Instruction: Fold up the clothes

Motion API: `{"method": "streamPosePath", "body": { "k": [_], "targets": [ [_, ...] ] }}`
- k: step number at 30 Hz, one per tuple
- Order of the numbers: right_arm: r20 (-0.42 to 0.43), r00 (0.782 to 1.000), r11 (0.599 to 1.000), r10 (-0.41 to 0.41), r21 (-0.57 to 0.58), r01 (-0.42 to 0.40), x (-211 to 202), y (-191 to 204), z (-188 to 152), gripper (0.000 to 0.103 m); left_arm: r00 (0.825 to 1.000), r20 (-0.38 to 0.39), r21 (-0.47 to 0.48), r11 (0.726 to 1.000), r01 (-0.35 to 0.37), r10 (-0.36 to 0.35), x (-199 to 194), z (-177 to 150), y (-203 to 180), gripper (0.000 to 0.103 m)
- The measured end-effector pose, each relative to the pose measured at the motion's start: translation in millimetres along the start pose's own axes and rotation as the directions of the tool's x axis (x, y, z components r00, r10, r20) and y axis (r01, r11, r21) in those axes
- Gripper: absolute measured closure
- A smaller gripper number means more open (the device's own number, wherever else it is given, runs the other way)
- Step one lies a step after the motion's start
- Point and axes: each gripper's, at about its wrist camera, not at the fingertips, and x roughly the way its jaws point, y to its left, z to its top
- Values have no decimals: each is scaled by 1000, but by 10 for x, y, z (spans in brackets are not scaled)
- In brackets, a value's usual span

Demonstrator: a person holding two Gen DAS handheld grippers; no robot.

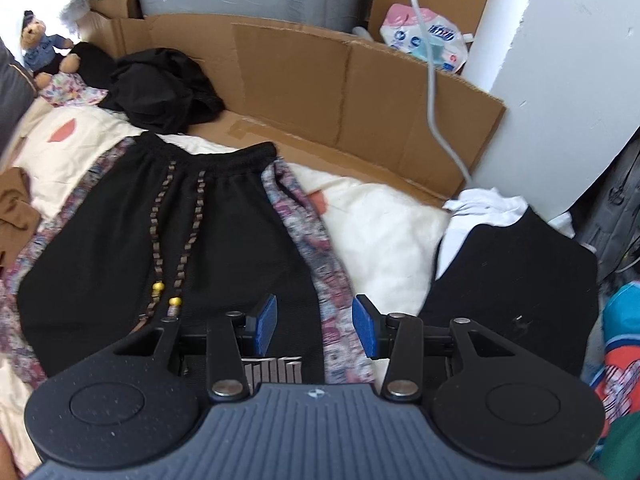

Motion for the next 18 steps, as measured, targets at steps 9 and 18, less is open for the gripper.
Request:
{"method": "streamPosePath", "body": {
  "k": [9, 18],
  "targets": [
    [-47, 999, 999, 18, -40, -20, 189, 367, -197, 57, 993, -99, 19, 998, -64, 65, 338, -277, 147, 62],
    [-87, 995, 995, 51, -82, -59, 343, 655, -373, 56, 989, -120, -12, 996, -88, 86, 439, -386, 341, 62]
  ]
}}
